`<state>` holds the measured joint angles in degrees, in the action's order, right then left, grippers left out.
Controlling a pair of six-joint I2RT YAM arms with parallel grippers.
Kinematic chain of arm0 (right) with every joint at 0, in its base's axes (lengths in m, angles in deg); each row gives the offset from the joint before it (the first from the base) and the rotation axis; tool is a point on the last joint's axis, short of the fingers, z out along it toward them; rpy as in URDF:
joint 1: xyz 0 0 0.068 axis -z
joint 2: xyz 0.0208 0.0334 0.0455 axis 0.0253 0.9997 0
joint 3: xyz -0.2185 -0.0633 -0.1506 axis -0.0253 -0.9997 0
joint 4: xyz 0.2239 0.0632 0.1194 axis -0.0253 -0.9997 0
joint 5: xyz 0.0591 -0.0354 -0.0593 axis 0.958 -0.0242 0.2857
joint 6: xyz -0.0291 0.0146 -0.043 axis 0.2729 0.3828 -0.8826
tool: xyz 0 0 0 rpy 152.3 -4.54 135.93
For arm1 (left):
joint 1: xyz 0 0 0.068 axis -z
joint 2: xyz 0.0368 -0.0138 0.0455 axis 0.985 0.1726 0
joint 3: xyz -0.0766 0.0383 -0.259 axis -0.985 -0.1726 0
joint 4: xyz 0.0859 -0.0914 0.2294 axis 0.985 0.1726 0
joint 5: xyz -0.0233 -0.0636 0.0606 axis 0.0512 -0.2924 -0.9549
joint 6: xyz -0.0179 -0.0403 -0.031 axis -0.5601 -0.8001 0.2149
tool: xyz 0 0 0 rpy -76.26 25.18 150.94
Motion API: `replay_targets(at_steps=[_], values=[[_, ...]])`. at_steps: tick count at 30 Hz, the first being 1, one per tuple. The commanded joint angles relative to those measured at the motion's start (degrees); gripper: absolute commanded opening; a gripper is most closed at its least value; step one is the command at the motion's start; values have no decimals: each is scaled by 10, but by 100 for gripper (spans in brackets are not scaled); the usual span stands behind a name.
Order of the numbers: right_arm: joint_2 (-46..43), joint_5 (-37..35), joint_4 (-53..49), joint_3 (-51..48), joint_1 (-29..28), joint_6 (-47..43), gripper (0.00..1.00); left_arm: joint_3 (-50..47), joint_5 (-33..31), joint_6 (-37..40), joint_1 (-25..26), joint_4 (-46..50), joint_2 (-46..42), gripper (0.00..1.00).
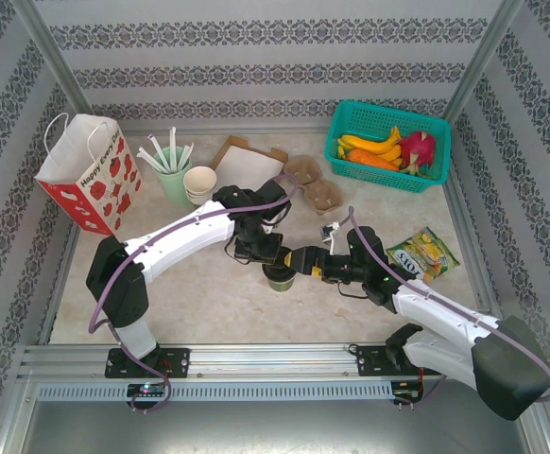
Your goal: Pack the takeout coffee
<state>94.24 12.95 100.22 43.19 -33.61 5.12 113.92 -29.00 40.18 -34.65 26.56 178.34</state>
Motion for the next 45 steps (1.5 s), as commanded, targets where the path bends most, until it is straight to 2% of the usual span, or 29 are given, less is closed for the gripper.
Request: replay_targets(at_steps=[1,16,22,26,31,36,39,42,45], values=[[8,15,20,20,-7,-16,98,-9,12,-7,10,-10,10,0],[44,33,31,39,-20,-20,98,-40,31,-21,27,-31,53,0],[22,28,-47,41,15,-33,96,-19,6,-20,31,-3,66,0],[10,49,-53,22,48,-20,88,-6,-7,-20,34,13,70,0],[0,65,-109,36,58,-51,77,-1,-12,-20,36,17,71,0],[-25,33,-177,38,76,-65,73,7,-16,-20,38,23,73,0],[-30,46,-206,38,82,-83,63,12,-18,-17,39,26,75,0],[-19,78,-189,37,82,-77,54,17,-17,-15,39,28,78,0],[-11,92,-181,45,81,-79,49,19,-16,-13,39,28,80,0]])
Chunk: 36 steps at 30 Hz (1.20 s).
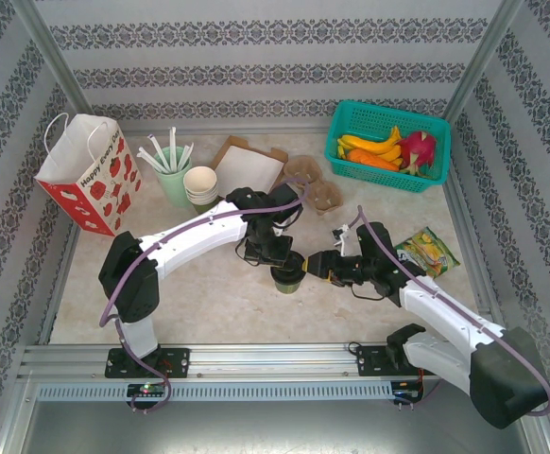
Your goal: Pack the takeout coffee
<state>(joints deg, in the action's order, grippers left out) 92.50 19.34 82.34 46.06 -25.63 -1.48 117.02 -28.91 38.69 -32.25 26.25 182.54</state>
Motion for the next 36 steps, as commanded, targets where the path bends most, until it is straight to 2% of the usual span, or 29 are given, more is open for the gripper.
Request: replay_targets(at_steps=[1,13,21,31,36], values=[[8,28,-3,20,1,-16,49,-12,-16,2,16,31,39,0],[48,3,-7,35,-11,-27,27,-11,-21,4,15,30,42,0],[62,-22,-15,45,-17,-34,25,-3,-34,4,15,40,46,0],[149,-61,30,84,-38,-50,21,37,-89,15,1,52,48,0],[184,-78,18,115,-43,-55,22,29,-89,16,-13,41,50,0]])
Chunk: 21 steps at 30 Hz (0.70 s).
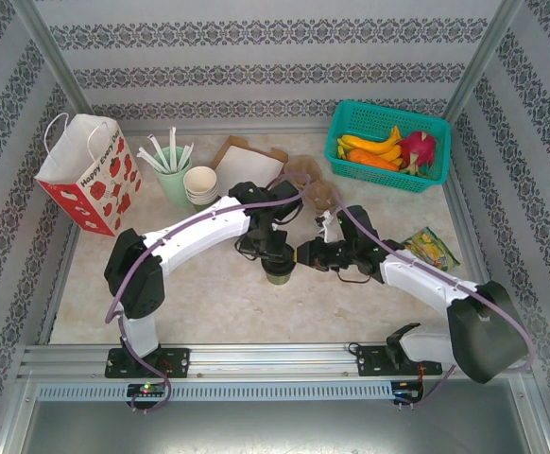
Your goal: Pack the takeout coffee
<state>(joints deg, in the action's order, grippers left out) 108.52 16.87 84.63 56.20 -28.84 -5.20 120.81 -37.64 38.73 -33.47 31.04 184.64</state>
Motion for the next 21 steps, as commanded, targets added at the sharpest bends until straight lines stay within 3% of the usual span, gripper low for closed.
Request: replay_targets(at_steps=[1,9,18,21], values=[[29,-56,-11,18,-12,-19,22,-11,-4,16,-4,-8,31,0],[67,-99,-85,19,-11,-13,22,-59,30,2,-37,-28,43,0],[126,-134,-128,-34,-11,0,22,-204,101,-13,-54,-84,79,0],[133,-139,-142,-31,-10,-9,22,-211,92,1,-57,-77,83,0]])
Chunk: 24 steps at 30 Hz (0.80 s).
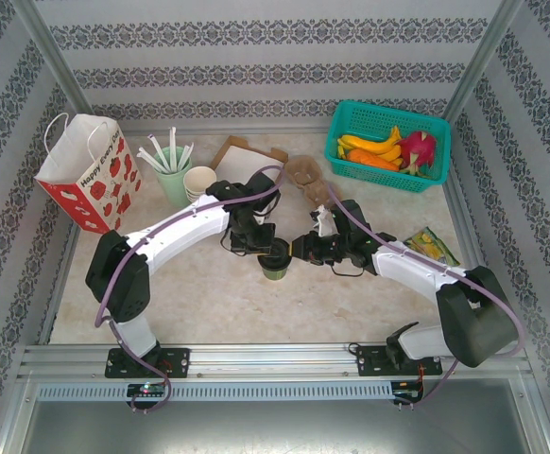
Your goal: Pack the takeout coffee
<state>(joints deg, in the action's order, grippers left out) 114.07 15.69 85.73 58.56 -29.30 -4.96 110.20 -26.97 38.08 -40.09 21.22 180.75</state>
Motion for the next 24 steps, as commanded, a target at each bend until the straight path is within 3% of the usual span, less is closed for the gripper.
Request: replay_targets(at_steps=[1,10,12,19,24], values=[[77,-116,-147,-49,-4,-12,23,-95,-21,15,7,30,123,0],[6,-4,-56,51,24,9,42,50,-91,20,11,67,71,0],[7,-3,-68,75,29,-1,49,72,-101,19,16,77,66,0],[-2,14,-42,66,27,-39,48,103,-101,10,20,87,72,0],[-40,-28,-30,30,13,-62,63,103,-94,3,23,84,76,0]])
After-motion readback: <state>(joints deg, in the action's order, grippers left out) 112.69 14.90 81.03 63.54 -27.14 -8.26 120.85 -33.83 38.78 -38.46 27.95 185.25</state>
